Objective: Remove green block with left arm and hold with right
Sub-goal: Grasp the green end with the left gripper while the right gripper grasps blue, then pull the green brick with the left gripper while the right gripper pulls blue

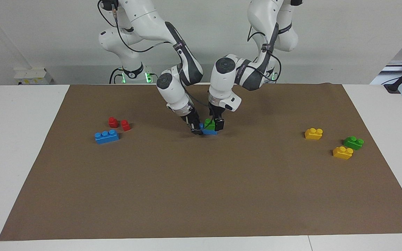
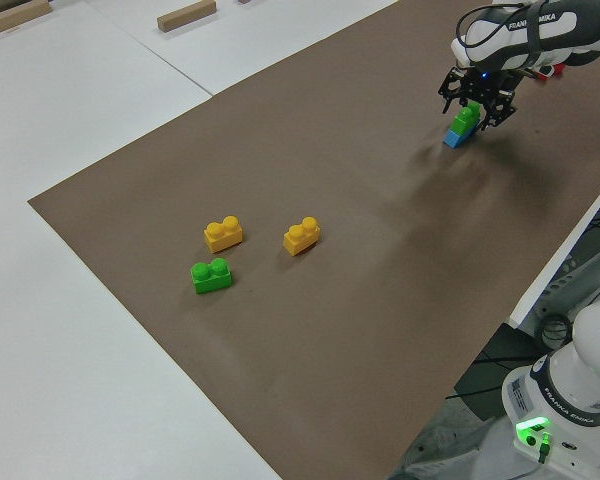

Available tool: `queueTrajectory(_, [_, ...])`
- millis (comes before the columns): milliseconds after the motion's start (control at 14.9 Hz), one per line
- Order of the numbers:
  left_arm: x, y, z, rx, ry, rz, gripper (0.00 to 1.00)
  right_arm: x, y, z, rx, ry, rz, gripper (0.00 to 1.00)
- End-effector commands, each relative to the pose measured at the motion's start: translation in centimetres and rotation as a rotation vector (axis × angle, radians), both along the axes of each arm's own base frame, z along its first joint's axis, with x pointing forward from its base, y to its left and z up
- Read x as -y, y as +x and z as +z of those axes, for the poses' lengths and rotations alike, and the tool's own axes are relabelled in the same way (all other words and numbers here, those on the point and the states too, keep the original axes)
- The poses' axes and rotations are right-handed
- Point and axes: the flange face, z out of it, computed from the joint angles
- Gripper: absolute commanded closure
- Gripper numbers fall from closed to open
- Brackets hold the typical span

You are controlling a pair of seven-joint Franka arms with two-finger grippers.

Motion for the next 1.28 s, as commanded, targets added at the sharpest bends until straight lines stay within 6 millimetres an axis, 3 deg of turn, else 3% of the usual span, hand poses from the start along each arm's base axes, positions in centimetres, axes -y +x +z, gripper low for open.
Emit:
queueTrajectory(0, [0.1,-0.1,-0.1,0.001,0.003,0.007,0.00,0.1,0.2,-0.6,0.018,0.006,0.041,1.00])
queueTrajectory(269, [0.0,-0.2,-0.2,-0.006,0.009,0.002,0.00,0.3,0.2,-0.7,0.017,0.004,0.038,1.00])
queueTrajectory(403, [0.1,-0.4,-0.3,-0.017,0.021,-0.015,0.07,0.3,0.1,-0.8,0.016,0.003,0.038,1.00])
queueTrajectory(538, [0.1,-0.5,-0.2,-0.018,0.023,-0.052,0.40,0.3,0.1,-0.8,0.015,0.004,0.035,1.00])
queueTrajectory(605, [0.1,-0.5,-0.2,-0.016,0.022,-0.061,0.79,0.4,0.1,-0.8,0.016,0.004,0.033,1.00])
queueTrajectory(672, [0.1,-0.5,-0.2,-0.014,0.021,-0.085,1.00,0.4,0.1,-0.8,0.016,0.004,0.034,1.00])
queueTrajectory(1209, [-0.8,-0.3,2.4,-0.004,0.010,-0.081,1.00,0.4,0.2,-0.8,0.016,0.005,0.033,1.00])
